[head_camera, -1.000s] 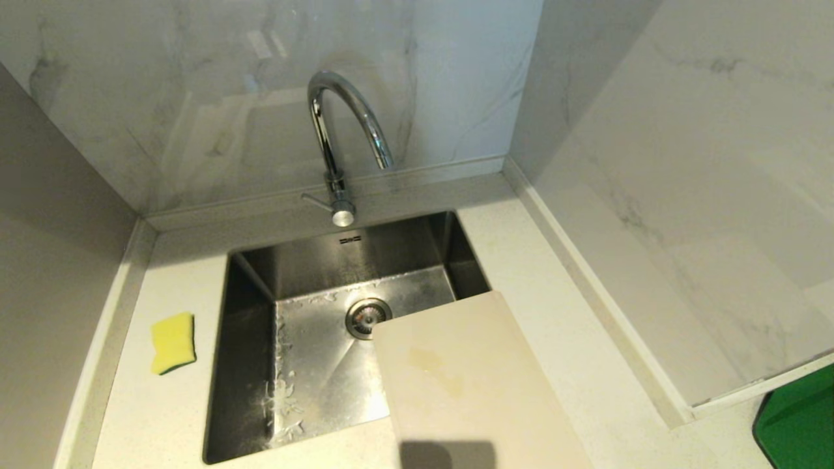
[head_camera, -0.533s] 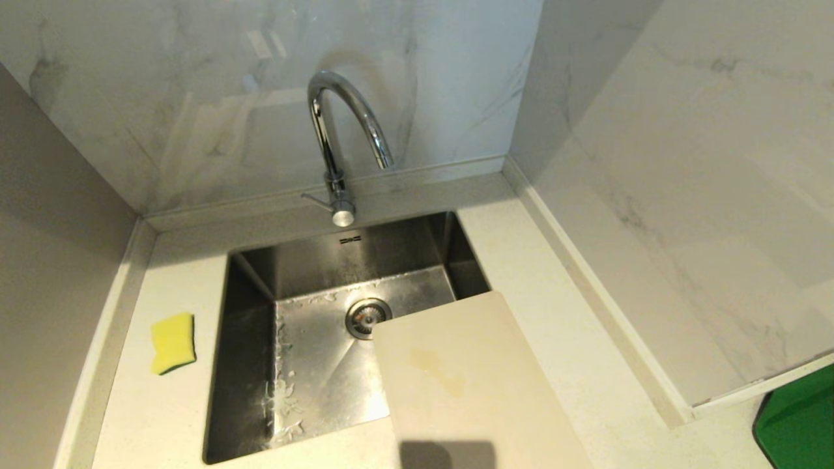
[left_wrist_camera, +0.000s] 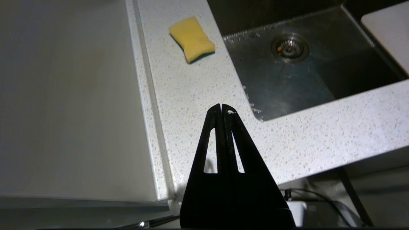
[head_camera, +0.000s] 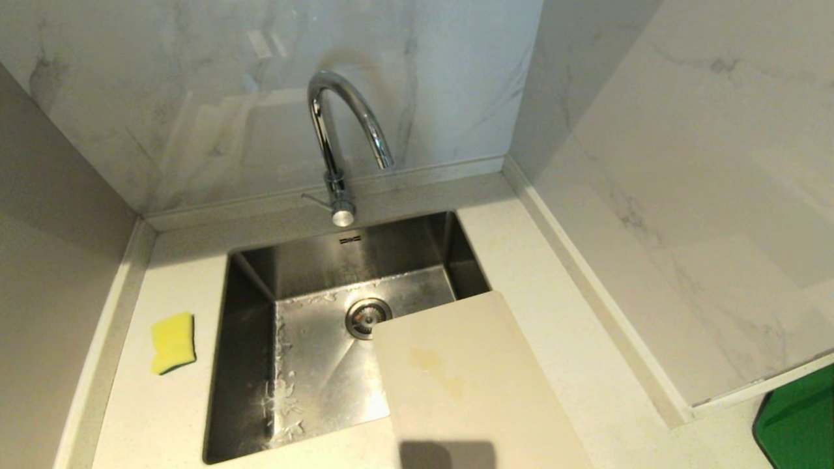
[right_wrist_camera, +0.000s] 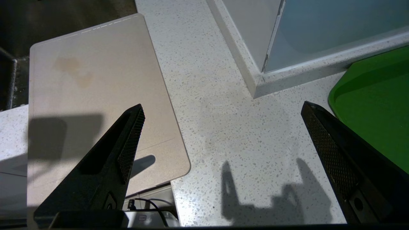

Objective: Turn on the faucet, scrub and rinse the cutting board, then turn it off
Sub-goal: Turn on the tap

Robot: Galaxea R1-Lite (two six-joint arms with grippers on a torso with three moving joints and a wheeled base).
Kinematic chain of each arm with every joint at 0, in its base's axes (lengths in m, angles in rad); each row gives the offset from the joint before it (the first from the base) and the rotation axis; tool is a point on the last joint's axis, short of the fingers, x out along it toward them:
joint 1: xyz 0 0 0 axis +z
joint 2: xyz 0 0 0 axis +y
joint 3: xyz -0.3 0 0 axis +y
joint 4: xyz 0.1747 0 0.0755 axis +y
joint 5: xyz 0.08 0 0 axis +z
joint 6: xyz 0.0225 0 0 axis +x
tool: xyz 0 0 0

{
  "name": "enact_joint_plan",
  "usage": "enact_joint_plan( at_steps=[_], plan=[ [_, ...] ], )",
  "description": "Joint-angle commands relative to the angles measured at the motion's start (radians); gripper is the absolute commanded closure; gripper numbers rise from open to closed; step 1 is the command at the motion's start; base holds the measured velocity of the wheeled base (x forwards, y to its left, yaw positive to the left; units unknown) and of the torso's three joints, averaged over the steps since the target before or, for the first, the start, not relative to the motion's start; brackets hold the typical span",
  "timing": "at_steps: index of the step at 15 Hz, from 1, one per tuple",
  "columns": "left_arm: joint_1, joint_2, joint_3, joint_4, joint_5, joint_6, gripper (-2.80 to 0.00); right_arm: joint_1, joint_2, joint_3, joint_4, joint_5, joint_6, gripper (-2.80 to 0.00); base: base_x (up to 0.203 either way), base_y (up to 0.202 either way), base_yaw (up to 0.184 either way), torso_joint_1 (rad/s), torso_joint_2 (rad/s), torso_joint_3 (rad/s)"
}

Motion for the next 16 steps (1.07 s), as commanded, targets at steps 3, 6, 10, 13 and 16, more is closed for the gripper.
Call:
enact_joint_plan(
  at_steps=[3, 6, 10, 13, 16],
  plan=[
    [0.001, 0.306, -0.169, 0.032, -0.01, 0.016, 0.0, 0.0, -0.002, 0.002, 0.0, 0.0, 0.001, -2.8, 0.0, 0.0, 0.0, 0.0, 0.0, 0.0],
    [0.001, 0.591, -0.338, 0.04, -0.028, 0.059, 0.0, 0.0, -0.002, 0.002, 0.0, 0.0, 0.001, -2.8, 0.0, 0.0, 0.0, 0.0, 0.0, 0.0],
    [0.002, 0.918, -0.526, 0.106, -0.028, 0.163, 0.0, 0.0, -0.002, 0.002, 0.0, 0.0, 0.001, -2.8, 0.0, 0.0, 0.0, 0.0, 0.0, 0.0],
    [0.002, 1.158, -0.646, 0.167, -0.009, 0.187, 0.0, 0.0, -0.002, 0.002, 0.0, 0.0, 0.001, -2.8, 0.0, 0.0, 0.0, 0.0, 0.0, 0.0],
    [0.002, 1.36, -0.747, 0.188, 0.0, 0.199, 0.0, 0.0, -0.002, 0.002, 0.0, 0.0, 0.001, -2.8, 0.0, 0.0, 0.0, 0.0, 0.0, 0.0]
  ],
)
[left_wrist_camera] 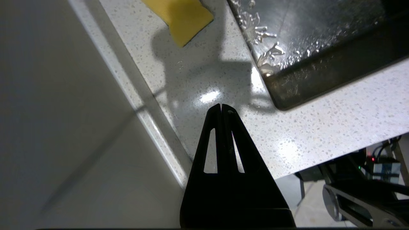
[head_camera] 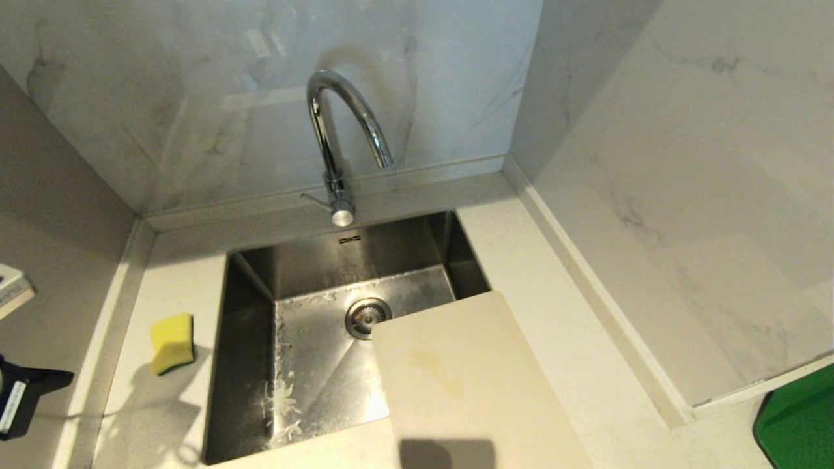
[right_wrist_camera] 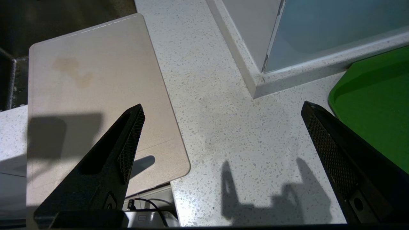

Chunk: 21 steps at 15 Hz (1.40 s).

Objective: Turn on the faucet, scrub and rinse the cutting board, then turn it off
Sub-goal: Turn on the tap

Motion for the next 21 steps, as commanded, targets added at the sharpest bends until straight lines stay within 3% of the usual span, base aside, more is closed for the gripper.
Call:
enact_joint_plan(
  at_steps=[1, 5, 8, 11, 12, 13, 19, 21],
  plan=[
    [0.0, 0.24, -0.073, 0.005, 0.0, 0.006, 0.0, 0.0, -0.002, 0.002, 0.0, 0.0, 0.0, -2.8, 0.0, 0.0, 0.0, 0.0, 0.0, 0.0],
    [0.001, 0.444, -0.177, -0.001, -0.001, 0.003, 0.0, 0.0, -0.002, 0.002, 0.0, 0.0, 0.0, -2.8, 0.0, 0.0, 0.0, 0.0, 0.0, 0.0],
    [0.005, 0.554, -0.235, -0.001, 0.005, -0.108, 0.0, 0.0, -0.002, 0.002, 0.0, 0.0, 0.0, -2.8, 0.0, 0.0, 0.0, 0.0, 0.0, 0.0],
    [0.03, 0.61, -0.29, -0.001, 0.008, -0.139, 0.0, 0.0, -0.002, 0.002, 0.0, 0.0, 0.0, -2.8, 0.0, 0.0, 0.0, 0.0, 0.0, 0.0],
    [0.035, 0.624, -0.303, -0.001, 0.008, -0.14, -0.87, 0.0, -0.002, 0.002, 0.0, 0.0, 0.0, -2.8, 0.0, 0.0, 0.0, 0.0, 0.0, 0.0],
    [0.038, 0.639, -0.311, -0.002, 0.01, -0.139, -2.8, 0.0, -0.002, 0.002, 0.0, 0.0, 0.0, -2.8, 0.0, 0.0, 0.0, 0.0, 0.0, 0.0],
    [0.078, 0.696, -0.377, -0.001, 0.007, -0.143, -2.8, 0.0, -0.002, 0.002, 0.0, 0.0, 0.0, -2.8, 0.0, 0.0, 0.0, 0.0, 0.0, 0.0],
    [0.082, 0.724, -0.419, -0.001, 0.007, -0.177, -2.8, 0.0, -0.002, 0.002, 0.0, 0.0, 0.0, -2.8, 0.0, 0.0, 0.0, 0.0, 0.0, 0.0]
  ],
)
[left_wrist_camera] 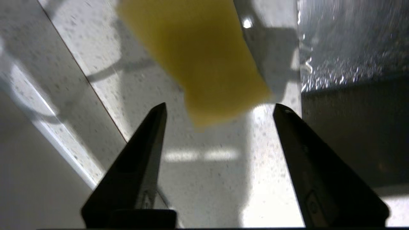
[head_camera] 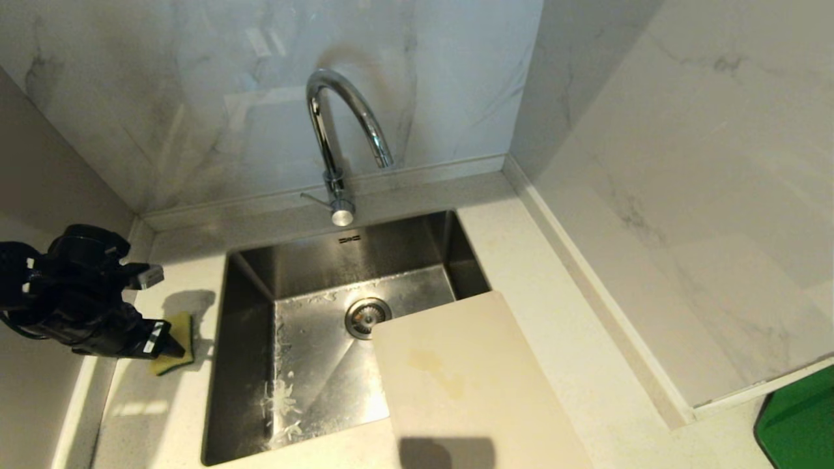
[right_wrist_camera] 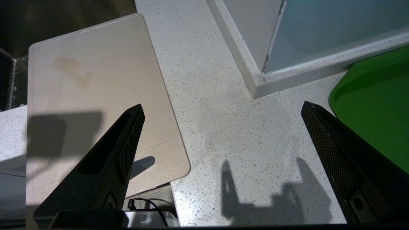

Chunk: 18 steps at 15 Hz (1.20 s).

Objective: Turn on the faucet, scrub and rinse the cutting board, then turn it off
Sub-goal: Turn on the tap

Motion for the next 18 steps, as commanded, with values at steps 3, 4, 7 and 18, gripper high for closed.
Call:
enact_joint_plan(
  at_steps=[3, 4, 7, 18],
  plan=[
    [0.006, 0.061, -0.073, 0.003, -0.002, -0.064, -2.8, 0.0, -0.002, 0.002, -0.001, 0.0, 0.0, -2.8, 0.0, 0.0, 0.0, 0.0, 0.0, 0.0],
    [0.013, 0.07, -0.085, 0.003, -0.005, -0.071, -2.8, 0.0, -0.002, 0.002, -0.001, 0.0, 0.0, -2.8, 0.0, 0.0, 0.0, 0.0, 0.0, 0.0],
    [0.013, 0.087, -0.109, 0.003, -0.009, -0.072, -2.8, 0.0, -0.002, 0.002, -0.001, 0.0, 0.0, -2.8, 0.0, 0.0, 0.0, 0.0, 0.0, 0.0],
    [0.012, 0.137, -0.144, 0.003, -0.026, -0.084, -2.8, 0.0, -0.002, 0.002, -0.001, 0.0, 0.0, -2.8, 0.0, 0.0, 0.0, 0.0, 0.0, 0.0]
  ],
)
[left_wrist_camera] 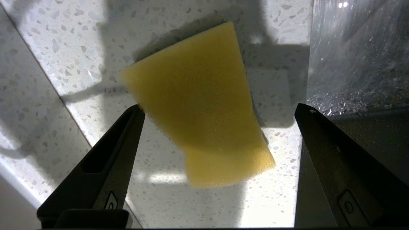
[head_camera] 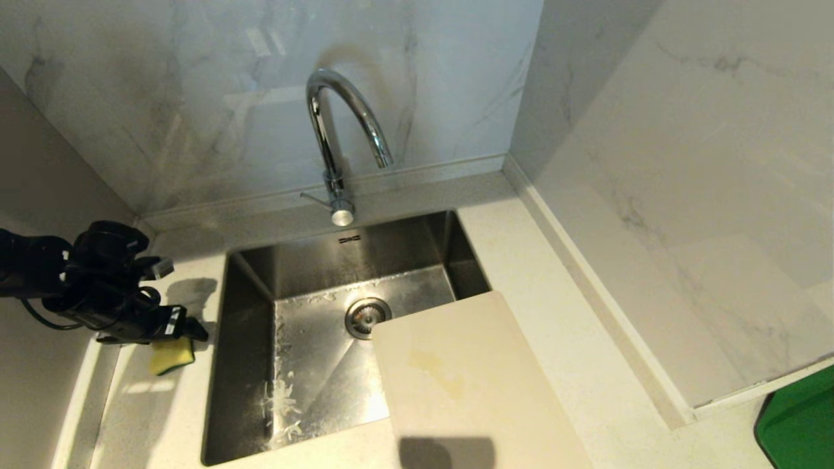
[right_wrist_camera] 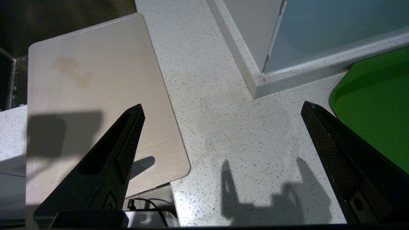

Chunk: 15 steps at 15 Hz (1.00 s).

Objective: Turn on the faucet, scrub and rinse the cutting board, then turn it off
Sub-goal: Turn on the tap

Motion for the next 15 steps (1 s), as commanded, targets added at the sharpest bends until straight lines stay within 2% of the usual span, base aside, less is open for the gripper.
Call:
enact_joint_plan(
  at_steps=[1, 5, 6, 7, 15],
  plan=[
    [0.001, 0.009, -0.004, 0.001, 0.0, 0.0, -2.8, 0.0, -0.002, 0.002, 0.0, 0.0, 0.0, -2.8, 0.0, 0.0, 0.0, 0.0, 0.0, 0.0],
    [0.001, 0.02, 0.002, 0.001, 0.0, 0.001, -2.8, 0.0, -0.002, 0.002, 0.0, 0.0, 0.0, -2.8, 0.0, 0.0, 0.0, 0.0, 0.0, 0.0],
    [0.0, 0.02, 0.007, 0.001, 0.0, 0.003, -1.68, 0.0, -0.002, 0.002, 0.0, 0.0, 0.0, -2.8, 0.0, 0.0, 0.0, 0.0, 0.0, 0.0],
    [-0.001, 0.022, 0.009, 0.001, 0.0, 0.004, 0.0, 0.0, -0.002, 0.002, 0.0, 0.0, 0.0, -2.8, 0.0, 0.0, 0.0, 0.0, 0.0, 0.0],
    [-0.001, 0.004, 0.014, 0.008, 0.0, 0.006, 0.0, 0.0, -0.002, 0.002, 0.0, 0.0, 0.0, -2.8, 0.0, 0.0, 0.0, 0.0, 0.0, 0.0]
  ],
)
